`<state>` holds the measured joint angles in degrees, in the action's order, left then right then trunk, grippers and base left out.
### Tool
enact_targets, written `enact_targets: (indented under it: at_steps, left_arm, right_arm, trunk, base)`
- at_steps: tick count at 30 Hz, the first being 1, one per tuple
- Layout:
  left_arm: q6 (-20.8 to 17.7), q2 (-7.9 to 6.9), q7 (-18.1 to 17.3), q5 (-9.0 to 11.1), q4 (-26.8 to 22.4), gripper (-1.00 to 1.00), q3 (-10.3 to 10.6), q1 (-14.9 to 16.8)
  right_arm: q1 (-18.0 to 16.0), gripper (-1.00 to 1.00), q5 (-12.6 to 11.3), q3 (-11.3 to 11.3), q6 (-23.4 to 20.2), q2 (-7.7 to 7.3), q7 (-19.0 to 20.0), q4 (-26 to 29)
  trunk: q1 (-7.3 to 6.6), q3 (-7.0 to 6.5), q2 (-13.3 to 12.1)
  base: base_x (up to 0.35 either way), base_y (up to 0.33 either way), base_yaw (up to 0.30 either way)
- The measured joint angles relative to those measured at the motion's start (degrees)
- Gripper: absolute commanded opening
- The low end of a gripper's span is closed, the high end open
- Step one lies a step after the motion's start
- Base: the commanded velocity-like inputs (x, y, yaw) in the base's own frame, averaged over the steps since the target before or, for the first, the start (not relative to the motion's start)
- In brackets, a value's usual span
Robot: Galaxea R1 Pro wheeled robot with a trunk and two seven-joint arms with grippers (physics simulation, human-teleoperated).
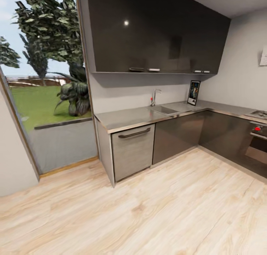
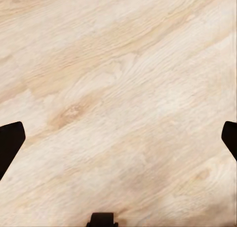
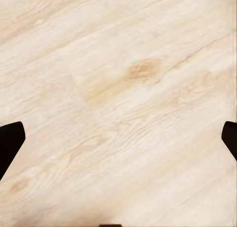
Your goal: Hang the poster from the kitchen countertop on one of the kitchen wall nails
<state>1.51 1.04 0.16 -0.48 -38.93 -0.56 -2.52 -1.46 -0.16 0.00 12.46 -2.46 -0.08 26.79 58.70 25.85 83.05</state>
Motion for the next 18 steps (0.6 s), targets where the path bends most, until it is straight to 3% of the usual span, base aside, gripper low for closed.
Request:
enact_targets:
  at_steps: [9, 18]
  left_arm:
    - [0.0, 0.0, 0.0, 0.0, -0.01, 1.0, 0.0, 0.0]
    - [0.0, 0.0, 0.0, 0.0, -0.02, 1.0, 0.0, -0.01]
  right_arm:
    - [0.0, 1.0, 0.0, 0.0, 0.0, 0.0, 0.0, 0.0]
    - [0.0, 1.0, -0.02, -0.02, 0.01, -0.01, -0.02, -0.04]
  trunk:
    - [0.0, 0.0, 0.0]
    - [0.0, 0.0, 0.0]
  base:
    - [0.238, -0.263, -0.257]
    - [0.237, -0.265, -0.046]
